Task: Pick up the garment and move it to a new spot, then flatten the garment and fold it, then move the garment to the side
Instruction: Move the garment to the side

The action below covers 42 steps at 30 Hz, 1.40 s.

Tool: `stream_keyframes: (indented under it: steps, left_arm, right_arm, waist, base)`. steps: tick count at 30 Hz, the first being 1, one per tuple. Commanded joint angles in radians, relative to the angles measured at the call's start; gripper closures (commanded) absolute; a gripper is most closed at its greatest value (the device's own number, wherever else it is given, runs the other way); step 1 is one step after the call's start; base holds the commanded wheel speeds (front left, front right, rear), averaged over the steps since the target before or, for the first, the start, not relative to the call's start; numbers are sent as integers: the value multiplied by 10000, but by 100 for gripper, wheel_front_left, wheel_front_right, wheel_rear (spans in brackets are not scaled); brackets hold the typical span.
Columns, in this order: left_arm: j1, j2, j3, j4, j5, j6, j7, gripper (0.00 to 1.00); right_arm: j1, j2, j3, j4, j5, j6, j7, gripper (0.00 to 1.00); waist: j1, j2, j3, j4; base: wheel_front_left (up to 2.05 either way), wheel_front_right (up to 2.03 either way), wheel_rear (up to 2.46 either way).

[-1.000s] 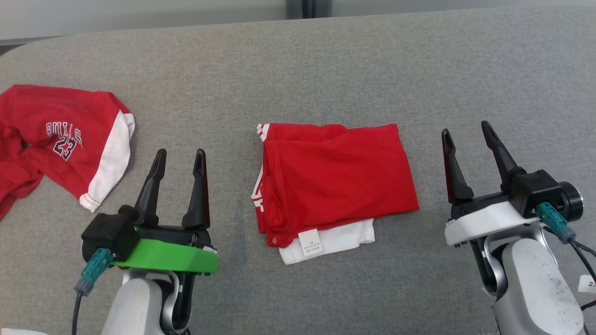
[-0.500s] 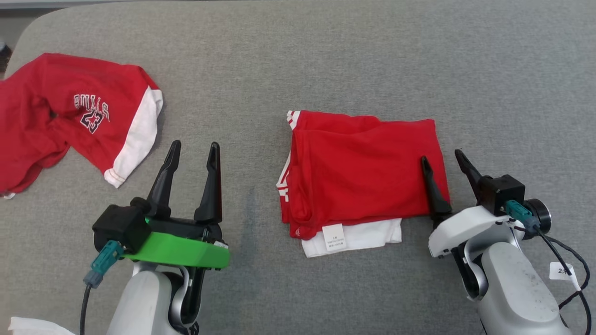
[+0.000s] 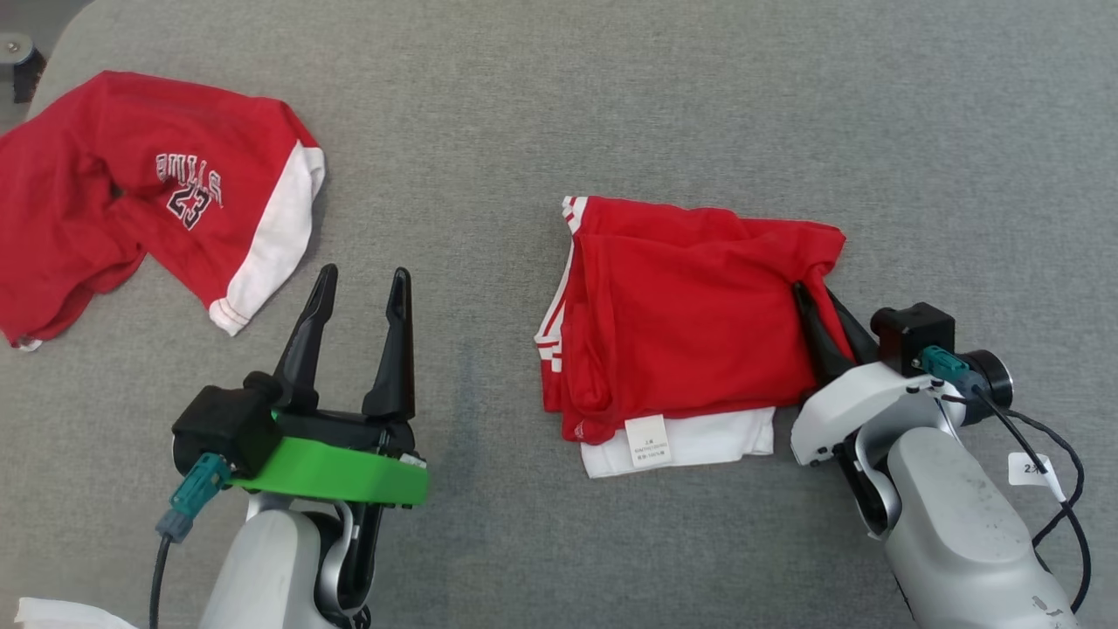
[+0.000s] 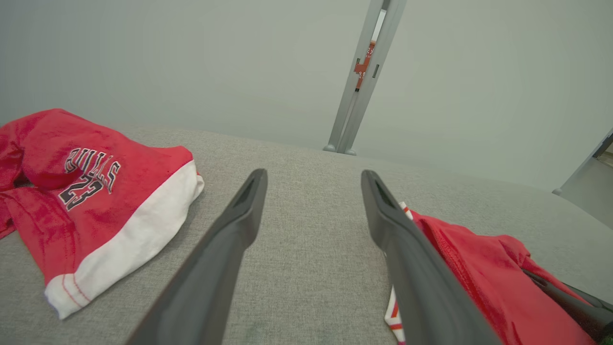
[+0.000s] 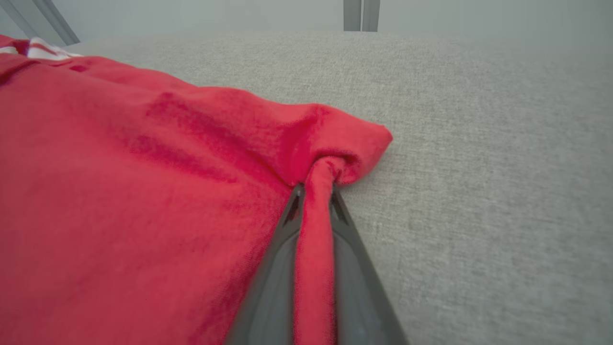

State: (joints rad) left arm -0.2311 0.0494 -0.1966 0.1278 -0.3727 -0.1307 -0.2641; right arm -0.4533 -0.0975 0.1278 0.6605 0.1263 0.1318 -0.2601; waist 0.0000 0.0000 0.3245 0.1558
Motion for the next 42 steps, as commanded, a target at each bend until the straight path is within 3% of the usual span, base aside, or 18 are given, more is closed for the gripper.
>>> stream_keyframes:
  steps: [1, 11, 20, 25, 31, 42]
  left_arm:
    - [-8, 26, 46, -36, 43, -8, -4, 0]
    - [-403, 26, 92, -230, 523, -8, -4, 0]
    - [-1330, 234, -629, -373, 1000, -8, -3, 0]
    - [-1956, 316, -1008, -500, 1057, -8, -4, 0]
    - [-2450, 426, -1414, -695, 1055, -8, -4, 0]
    - [-2719, 509, -1223, -929, 1069, -8, -4, 0]
  right_arm:
    - [-37, -144, 51, 46, -66, -23, -14, 100]
    - [-754, -1027, 995, -683, -142, -20, -62, 100]
    - [-1928, -2847, 1494, -514, 228, -20, -64, 100]
    - [-2653, -3979, 1246, -94, 222, -20, -64, 100]
    - [-3305, -5079, 284, 675, 291, -20, -65, 100]
    - [-4177, -6152, -1035, 2067, -609, -21, -59, 100]
  waist:
    - [0, 0, -43, -345]
    - [0, 0, 194, -2260]
    - [0, 0, 1247, -3460]
    - [0, 0, 1931, -3471]
    - [0, 0, 2556, -3008]
    - [0, 0, 3091, -2295]
  base:
    - [0, 0, 0]
    - [0, 0, 0]
    - [0, 0, 0]
    - [0, 0, 0]
    - [0, 0, 0]
    - [0, 0, 0]
